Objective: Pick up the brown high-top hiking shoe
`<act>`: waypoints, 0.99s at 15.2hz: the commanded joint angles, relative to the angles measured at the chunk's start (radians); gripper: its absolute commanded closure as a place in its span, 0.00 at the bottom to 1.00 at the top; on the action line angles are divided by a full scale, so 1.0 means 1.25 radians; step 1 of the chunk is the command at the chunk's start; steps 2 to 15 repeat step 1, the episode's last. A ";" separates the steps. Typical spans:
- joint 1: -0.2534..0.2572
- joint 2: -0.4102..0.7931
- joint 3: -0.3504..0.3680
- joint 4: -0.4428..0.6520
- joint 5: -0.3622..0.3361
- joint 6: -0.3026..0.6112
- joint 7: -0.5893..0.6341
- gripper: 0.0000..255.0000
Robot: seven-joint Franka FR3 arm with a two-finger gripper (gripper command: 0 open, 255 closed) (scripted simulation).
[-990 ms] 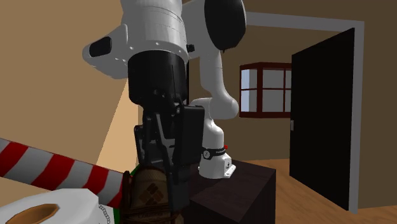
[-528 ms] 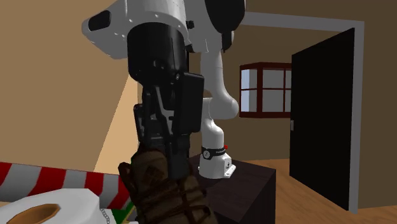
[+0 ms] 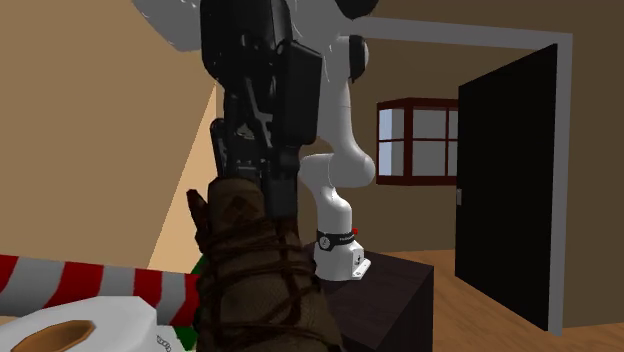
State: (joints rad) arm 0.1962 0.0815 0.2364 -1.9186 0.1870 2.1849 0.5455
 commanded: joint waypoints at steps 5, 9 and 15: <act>0.000 -0.002 0.000 0.006 0.000 -0.005 0.001 1.00; 0.000 -0.002 0.000 0.006 0.000 -0.005 0.001 1.00; 0.000 -0.002 0.000 0.006 0.000 -0.005 0.001 1.00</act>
